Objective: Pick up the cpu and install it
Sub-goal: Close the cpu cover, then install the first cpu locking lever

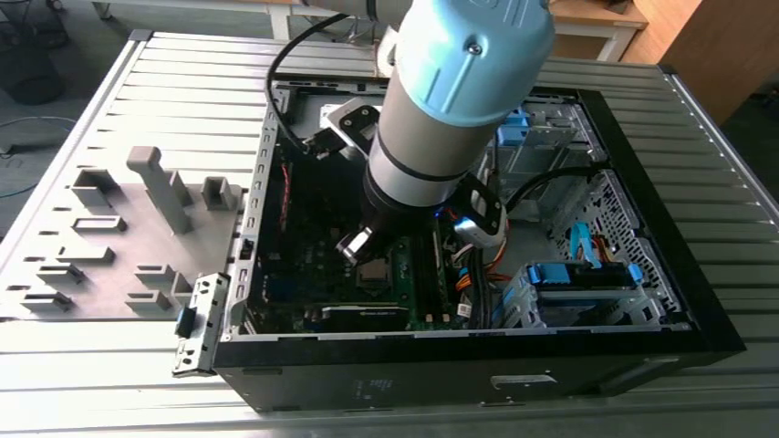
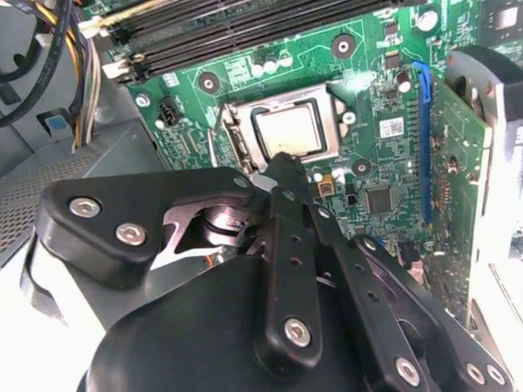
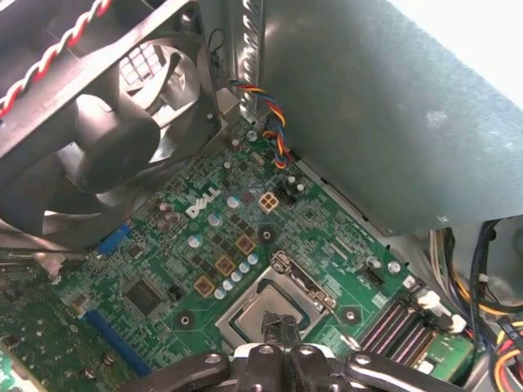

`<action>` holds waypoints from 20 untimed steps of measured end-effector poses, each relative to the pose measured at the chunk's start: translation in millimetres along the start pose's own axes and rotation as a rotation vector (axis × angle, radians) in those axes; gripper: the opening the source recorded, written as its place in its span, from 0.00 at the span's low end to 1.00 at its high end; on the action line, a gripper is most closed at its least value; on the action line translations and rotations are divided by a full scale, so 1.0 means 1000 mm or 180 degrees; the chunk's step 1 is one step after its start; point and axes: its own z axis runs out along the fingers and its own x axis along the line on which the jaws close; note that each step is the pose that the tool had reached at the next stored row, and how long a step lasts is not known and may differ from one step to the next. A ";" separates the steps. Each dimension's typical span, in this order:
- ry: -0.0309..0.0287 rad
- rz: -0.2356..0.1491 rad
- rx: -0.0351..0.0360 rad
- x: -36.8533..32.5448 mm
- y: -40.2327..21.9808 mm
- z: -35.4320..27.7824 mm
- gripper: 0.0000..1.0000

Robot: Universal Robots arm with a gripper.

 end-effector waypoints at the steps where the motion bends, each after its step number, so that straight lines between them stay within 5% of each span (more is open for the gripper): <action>1: 0.0000 0.0000 0.0000 0.0007 0.0004 0.0009 0.11; 20: 0.0001 0.0000 0.0000 0.0035 0.0012 0.0096 0.11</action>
